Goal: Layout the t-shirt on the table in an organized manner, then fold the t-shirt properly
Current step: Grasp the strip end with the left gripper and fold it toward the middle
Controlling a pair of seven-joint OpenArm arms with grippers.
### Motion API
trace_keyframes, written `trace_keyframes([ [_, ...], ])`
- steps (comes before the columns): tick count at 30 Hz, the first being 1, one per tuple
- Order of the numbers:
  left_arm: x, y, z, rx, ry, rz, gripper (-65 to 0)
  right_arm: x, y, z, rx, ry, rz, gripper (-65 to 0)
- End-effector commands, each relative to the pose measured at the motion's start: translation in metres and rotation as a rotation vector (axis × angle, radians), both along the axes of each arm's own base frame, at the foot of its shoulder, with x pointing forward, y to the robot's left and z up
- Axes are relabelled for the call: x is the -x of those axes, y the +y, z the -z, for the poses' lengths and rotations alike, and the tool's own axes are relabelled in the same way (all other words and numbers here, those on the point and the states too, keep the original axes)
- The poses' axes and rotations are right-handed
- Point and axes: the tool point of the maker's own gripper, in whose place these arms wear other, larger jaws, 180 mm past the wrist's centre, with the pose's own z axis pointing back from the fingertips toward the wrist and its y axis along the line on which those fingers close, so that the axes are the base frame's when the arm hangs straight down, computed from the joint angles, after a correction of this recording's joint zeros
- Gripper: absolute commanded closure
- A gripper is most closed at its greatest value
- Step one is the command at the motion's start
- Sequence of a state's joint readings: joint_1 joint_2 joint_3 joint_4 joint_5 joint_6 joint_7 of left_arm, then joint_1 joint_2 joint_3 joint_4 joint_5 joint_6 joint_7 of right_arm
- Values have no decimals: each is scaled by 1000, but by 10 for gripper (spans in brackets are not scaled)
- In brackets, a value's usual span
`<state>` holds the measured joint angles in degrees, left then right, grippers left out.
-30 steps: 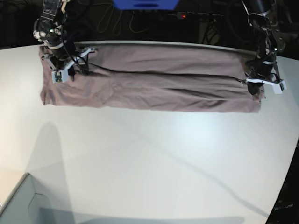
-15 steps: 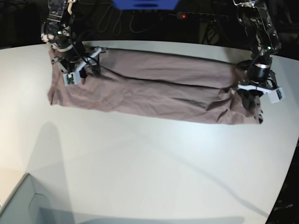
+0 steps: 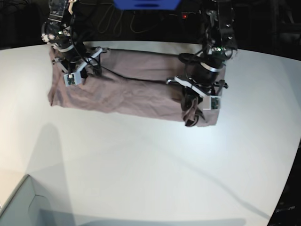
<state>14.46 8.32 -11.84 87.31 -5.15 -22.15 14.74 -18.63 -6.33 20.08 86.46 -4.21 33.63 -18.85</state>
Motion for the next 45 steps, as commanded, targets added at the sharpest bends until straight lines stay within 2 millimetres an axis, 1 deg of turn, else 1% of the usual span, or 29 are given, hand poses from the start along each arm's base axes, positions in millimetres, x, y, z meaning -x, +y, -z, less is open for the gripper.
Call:
trace_keyframes([
  [1,-6,-18,-14,39,-51,33,0,-7,0,-8,-8,-38,-3,-296],
  [4,2,-47,-3,62,-15,101,0,-7,0,-8,-8,-38,-3,-296],
  [5,5,-53,3,63,4,112,0,-7,0,-8,-8,-38,-3,-296],
  [7,9,-60,16,47,46,99,0,-7,0,-8,-8,-38,-3,-296],
  [9,7,-67,20,48,61,95,0,-7,0,-8,-8,-38,-3,-296],
  [12,7,-72,24,46,74,99,-3,-7,0,-9,-8,-40,-3,-296],
  [18,-6,-73,15,44,44,100,-4,-7,0,-9,-8,-40,-3,-296],
  [22,-10,-74,12,43,39,104,-5,-7,0,-9,-8,-40,-3,-296],
  [25,-7,-85,11,48,36,135,-5,-7,0,-9,-8,-40,-3,-296],
  [27,-5,-90,11,45,37,149,-9,-7,0,-9,-8,-40,-3,-296],
  [29,-3,-95,10,52,36,162,-48,-8,0,-9,-8,-41,-3,-296],
  [30,-1,-97,10,54,37,168,-80,-8,0,-9,-8,-41,-3,-296],
  [36,-2,-97,9,54,35,166,-318,-7,0,-9,-8,-40,-3,-296],
  [38,-1,-99,6,58,28,175,-368,-7,0,-9,-8,-40,-3,-296],
  [40,3,-105,-3,69,3,185,-371,-8,0,-9,-8,-41,-3,-296],
  [41,5,-104,-9,72,-10,182,-368,-8,0,-9,-8,-41,-3,-296],
  [45,3,-93,-40,77,-86,150,-367,-9,0,-10,-8,-44,-3,-296],
])
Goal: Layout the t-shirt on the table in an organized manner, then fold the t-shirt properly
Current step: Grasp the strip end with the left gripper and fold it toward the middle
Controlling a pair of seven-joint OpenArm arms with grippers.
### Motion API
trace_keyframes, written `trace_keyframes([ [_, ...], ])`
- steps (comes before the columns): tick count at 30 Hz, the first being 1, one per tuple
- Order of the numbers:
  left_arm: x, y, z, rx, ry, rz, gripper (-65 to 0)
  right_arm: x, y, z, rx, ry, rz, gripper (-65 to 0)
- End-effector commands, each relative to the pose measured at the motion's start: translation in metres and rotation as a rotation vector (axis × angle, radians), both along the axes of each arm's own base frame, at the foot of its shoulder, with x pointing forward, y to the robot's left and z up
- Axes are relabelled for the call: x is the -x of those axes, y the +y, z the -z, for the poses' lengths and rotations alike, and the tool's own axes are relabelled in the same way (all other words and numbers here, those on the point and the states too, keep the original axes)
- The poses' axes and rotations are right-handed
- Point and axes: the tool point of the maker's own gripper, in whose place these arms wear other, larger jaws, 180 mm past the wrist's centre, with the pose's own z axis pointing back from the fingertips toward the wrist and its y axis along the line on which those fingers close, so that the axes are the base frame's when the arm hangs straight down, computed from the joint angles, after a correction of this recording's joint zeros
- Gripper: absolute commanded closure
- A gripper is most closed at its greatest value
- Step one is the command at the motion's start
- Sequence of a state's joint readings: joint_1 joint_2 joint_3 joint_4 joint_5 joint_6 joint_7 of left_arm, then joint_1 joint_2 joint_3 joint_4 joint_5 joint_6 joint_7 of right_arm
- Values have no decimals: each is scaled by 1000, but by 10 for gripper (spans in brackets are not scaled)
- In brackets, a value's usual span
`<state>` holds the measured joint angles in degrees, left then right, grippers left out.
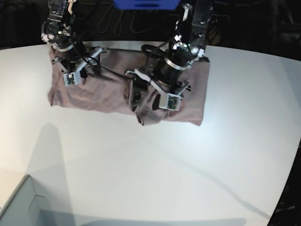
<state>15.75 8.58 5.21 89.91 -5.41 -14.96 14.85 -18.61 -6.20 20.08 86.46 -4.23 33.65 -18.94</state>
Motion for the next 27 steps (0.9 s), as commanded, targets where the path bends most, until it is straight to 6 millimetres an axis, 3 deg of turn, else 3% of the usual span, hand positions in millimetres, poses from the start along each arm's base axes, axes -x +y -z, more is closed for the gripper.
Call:
trace_keyframes([
  [1,-11,7,-20,24,-65,-34,-367,-9,1,-10,-10,-45,-1,-296],
  [4,-19,31,-19,47,-54,-106,-367,-10,1,-11,-10,-49,-1,-296],
  [9,-30,75,7,88,13,-202,-367,-13,0,-15,-9,-65,3,-300],
  [13,-33,90,31,117,78,-215,-367,-20,-4,-32,13,-112,4,-364],
  [17,-24,76,52,137,145,-185,-367,-24,-10,-51,46,-158,6,-403],
  [20,-18,65,56,140,161,-154,-367,-28,-38,-58,92,-178,95,-403],
  [22,-15,54,56,145,166,-128,-367,-30,-57,-56,115,-170,165,-406],
  [27,-6,26,57,143,177,-45,-368,-23,-72,-27,130,-92,182,-407],
])
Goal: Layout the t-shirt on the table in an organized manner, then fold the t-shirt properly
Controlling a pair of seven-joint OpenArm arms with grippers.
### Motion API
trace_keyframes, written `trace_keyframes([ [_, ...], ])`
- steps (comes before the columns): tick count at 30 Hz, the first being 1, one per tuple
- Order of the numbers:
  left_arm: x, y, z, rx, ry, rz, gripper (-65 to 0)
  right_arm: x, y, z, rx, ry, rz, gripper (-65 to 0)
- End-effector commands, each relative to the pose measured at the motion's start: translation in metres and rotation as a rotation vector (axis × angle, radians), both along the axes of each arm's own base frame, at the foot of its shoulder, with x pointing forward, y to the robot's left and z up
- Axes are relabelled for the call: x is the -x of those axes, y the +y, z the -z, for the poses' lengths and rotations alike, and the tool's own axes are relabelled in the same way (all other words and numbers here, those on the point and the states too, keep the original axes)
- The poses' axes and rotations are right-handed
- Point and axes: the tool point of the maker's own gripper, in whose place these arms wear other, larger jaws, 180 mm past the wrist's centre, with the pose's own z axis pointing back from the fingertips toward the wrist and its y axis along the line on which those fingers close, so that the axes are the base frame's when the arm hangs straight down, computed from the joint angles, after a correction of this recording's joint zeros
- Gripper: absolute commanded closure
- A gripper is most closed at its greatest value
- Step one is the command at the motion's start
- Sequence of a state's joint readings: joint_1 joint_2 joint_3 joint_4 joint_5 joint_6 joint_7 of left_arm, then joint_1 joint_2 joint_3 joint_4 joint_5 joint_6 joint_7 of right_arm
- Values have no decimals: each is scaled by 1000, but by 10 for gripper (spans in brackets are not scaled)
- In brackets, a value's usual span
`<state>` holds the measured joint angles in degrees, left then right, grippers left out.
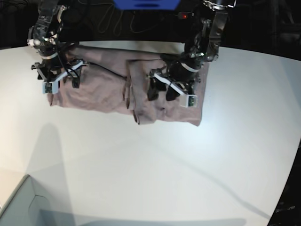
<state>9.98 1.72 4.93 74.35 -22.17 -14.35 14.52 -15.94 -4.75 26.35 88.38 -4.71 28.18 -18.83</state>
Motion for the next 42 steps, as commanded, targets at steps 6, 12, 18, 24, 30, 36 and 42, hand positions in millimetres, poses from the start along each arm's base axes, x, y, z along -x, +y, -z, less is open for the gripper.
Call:
trace_keyframes([
  [6,-9,-6,-27,23,-86,33,-368,9,-4,17,19,49,-5,-407],
  [12,-20,41,-69,-38,-214,-24,-368,16,-21,29,6,79,60,-406],
  [18,-29,132,-80,-130,-244,-229,-369,9,-40,14,30,35,110,-407],
  [24,-20,191,-51,-175,-161,-375,-370,8,-42,12,34,29,113,-406],
  [30,-13,206,-37,-183,-120,-415,-370,10,-67,6,52,11,187,-406],
  [36,-13,205,-37,-182,-120,-412,-370,3,-71,3,52,-1,196,-407],
  [42,-13,204,-36,-182,-119,-411,-370,8,-63,20,18,38,190,-406],
])
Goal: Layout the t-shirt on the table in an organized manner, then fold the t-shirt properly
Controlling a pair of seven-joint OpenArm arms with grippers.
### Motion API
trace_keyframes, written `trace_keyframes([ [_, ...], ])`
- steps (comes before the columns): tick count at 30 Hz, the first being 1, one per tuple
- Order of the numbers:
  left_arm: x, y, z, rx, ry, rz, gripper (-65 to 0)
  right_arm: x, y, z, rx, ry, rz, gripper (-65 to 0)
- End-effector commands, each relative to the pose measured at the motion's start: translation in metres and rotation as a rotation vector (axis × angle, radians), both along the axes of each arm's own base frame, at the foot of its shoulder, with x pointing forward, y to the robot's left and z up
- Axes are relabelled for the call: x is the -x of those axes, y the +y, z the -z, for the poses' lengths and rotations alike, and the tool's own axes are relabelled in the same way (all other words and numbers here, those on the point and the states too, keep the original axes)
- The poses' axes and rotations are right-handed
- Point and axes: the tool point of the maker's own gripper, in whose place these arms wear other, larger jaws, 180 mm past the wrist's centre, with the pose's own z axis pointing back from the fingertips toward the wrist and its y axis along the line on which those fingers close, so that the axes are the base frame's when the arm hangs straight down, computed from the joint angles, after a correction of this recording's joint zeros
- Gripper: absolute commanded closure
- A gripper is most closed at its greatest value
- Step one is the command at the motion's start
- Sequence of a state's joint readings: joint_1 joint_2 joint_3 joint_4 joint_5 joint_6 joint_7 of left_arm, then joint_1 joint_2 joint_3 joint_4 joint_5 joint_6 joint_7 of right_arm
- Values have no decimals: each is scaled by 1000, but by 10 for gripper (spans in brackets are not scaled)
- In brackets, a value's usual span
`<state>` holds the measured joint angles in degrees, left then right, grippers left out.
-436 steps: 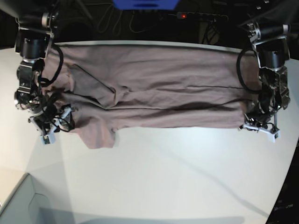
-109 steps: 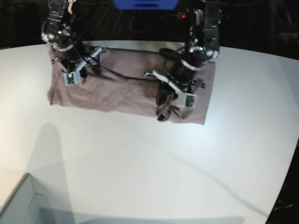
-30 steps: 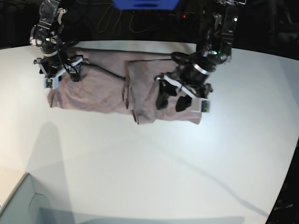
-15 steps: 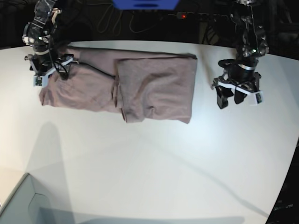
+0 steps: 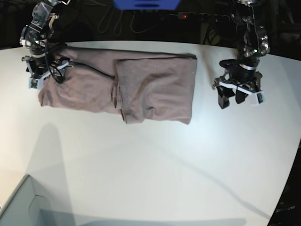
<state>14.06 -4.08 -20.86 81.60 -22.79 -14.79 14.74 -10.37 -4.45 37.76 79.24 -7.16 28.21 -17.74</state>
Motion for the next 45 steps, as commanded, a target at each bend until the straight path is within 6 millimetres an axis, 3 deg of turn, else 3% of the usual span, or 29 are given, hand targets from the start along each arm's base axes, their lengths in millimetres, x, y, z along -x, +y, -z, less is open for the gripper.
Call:
trace_keyframes([
  [1,-7,2,-12,-3,-47,0,-370,-2,-4,-2,9,-6,3,-406],
  [7,-3,3,-9,-4,-37,0,-370,5,4,13,-25,30,-5,-384],
  [10,-3,4,-9,-6,-37,0,-370,2,18,19,-35,46,-59,-285],
  [16,-3,4,-9,-7,-35,1,-370,7,32,37,-62,102,-117,0],
  [18,-2,5,-9,-9,-34,1,-370,6,30,36,-56,98,-118,0],
  [21,2,5,-6,-9,-23,0,-370,-5,28,19,-31,53,-135,0],
  [25,5,3,1,-2,-6,2,-370,-28,42,-21,-8,-62,-210,0],
  [33,13,0,24,24,54,-6,-366,-42,66,-80,42,-212,-239,0],
  [39,8,-28,25,38,57,69,-366,-48,125,-115,43,-297,-414,0],
  [45,8,-34,26,43,58,81,-366,-47,201,-135,-30,-362,-598,0],
])
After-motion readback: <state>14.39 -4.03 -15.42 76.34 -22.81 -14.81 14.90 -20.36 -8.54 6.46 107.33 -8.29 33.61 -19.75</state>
